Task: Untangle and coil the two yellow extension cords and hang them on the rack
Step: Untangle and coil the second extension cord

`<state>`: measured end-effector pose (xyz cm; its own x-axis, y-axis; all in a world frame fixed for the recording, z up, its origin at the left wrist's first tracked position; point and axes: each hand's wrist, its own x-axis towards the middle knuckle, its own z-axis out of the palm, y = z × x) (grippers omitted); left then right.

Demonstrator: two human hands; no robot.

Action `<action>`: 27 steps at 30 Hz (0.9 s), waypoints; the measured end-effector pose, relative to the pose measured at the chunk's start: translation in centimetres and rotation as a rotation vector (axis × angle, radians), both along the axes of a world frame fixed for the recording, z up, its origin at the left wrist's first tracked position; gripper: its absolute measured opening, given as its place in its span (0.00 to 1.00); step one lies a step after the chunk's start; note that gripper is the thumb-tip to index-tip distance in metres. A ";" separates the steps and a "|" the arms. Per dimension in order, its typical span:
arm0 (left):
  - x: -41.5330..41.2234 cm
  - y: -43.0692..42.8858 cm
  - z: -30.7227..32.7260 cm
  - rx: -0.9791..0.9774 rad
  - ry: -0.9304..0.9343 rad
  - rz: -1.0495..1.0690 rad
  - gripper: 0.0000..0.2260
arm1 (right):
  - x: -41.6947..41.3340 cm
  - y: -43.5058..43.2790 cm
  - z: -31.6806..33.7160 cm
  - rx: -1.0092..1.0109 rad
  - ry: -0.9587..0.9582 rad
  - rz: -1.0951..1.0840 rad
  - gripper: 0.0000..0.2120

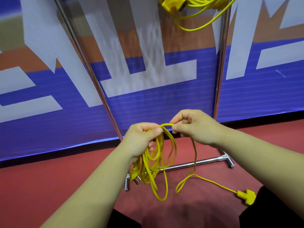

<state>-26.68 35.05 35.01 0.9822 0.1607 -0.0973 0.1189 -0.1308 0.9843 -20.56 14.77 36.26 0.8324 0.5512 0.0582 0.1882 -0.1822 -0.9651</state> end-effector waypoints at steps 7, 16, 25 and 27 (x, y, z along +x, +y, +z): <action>1.2 4.5 2.1 -0.241 -0.172 0.355 0.07 | 0.5 -0.8 -0.4 -0.039 0.059 0.045 0.04; 1.1 7.0 0.8 -0.226 -0.106 0.470 0.10 | 0.8 -1.1 -0.7 -0.132 0.035 -0.144 0.05; -0.5 4.0 0.3 -0.140 -0.011 0.252 0.07 | -1.0 0.9 1.7 -0.373 -0.172 0.042 0.04; -1.0 2.5 0.2 -0.119 0.003 0.149 0.07 | -1.2 1.4 2.0 -0.319 -0.157 0.092 0.04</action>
